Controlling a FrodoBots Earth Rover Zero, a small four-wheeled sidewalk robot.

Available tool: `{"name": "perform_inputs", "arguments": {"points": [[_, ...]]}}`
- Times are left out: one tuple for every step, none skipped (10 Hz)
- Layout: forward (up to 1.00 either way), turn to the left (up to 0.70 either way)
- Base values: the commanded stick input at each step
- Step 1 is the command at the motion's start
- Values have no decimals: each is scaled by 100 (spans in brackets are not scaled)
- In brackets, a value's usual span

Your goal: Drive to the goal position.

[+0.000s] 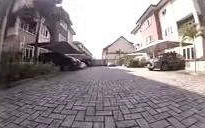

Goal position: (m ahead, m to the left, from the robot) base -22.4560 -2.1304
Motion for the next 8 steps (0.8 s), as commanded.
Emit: {"name": "perform_inputs", "arguments": {"points": [[69, 3], [69, 3], [69, 3], [69, 3], [69, 3], [69, 3], [69, 3], [67, 3]]}}
